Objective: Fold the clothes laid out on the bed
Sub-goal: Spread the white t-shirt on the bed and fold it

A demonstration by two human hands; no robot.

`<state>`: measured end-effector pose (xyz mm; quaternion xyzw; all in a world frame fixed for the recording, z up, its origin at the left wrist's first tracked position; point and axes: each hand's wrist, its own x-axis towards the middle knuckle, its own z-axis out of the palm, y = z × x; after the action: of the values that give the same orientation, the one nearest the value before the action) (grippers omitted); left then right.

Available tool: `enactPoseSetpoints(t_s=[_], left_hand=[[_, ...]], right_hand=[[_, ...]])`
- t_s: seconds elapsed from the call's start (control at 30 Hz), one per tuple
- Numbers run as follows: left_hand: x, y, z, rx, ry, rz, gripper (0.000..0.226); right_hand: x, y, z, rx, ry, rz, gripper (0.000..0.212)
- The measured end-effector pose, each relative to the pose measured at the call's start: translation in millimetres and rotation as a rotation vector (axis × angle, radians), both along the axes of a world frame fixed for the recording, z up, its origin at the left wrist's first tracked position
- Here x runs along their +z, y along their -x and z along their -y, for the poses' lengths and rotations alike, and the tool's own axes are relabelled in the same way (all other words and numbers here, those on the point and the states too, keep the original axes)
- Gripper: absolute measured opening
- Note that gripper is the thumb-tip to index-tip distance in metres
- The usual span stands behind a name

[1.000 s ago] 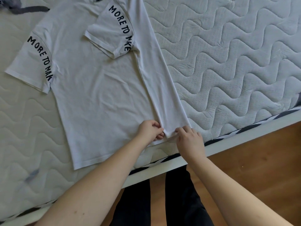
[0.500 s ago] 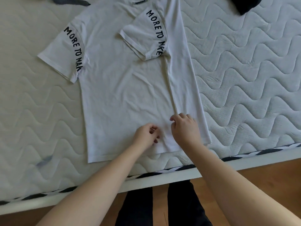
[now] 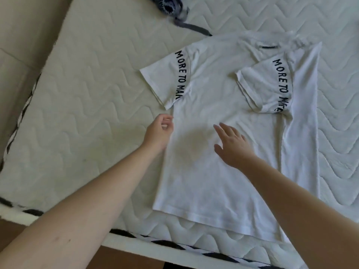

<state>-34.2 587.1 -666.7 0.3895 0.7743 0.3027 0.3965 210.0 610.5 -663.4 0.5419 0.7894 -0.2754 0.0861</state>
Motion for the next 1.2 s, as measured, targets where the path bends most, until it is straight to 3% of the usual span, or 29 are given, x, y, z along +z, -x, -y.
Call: enactPoseSetpoints(t_s=[0.27, 0.5, 0.63, 0.73, 0.87, 1.0, 1.07, 1.2], left_hand=[[-15, 77, -71, 0.157, 0.079, -0.095, 0.053], [-20, 116, -116, 0.058, 0.135, -0.139, 0.069], [-24, 126, -141, -0.075, 0.087, -0.209, 0.073], [-33, 132, -163, -0.017, 0.071, -0.164, 0.077], [-41, 143, -186, 0.104, 0.112, -0.042, 0.053], [-39, 141, -196, 0.118, 0.120, -0.121, 0.044], [-33, 131, -200, 0.097, 0.079, -0.143, 0.036], [-8, 99, -206, 0.164, -0.091, -0.002, 0.018]], right_hand=[[-9, 59, -68, -0.015, 0.048, -0.001, 0.070], [-25, 90, -129, -0.095, 0.027, 0.045, 0.072], [-52, 112, -143, -0.152, 0.139, 0.113, 0.073], [-74, 113, -141, -0.144, 0.122, 0.176, 0.078], [-83, 111, -143, -0.142, 0.096, 0.161, 0.080], [-89, 110, -143, -0.131, 0.081, 0.157, 0.081], [-91, 110, -144, -0.129, 0.074, 0.144, 0.082], [-89, 108, -144, -0.125, 0.096, 0.102, 0.082]])
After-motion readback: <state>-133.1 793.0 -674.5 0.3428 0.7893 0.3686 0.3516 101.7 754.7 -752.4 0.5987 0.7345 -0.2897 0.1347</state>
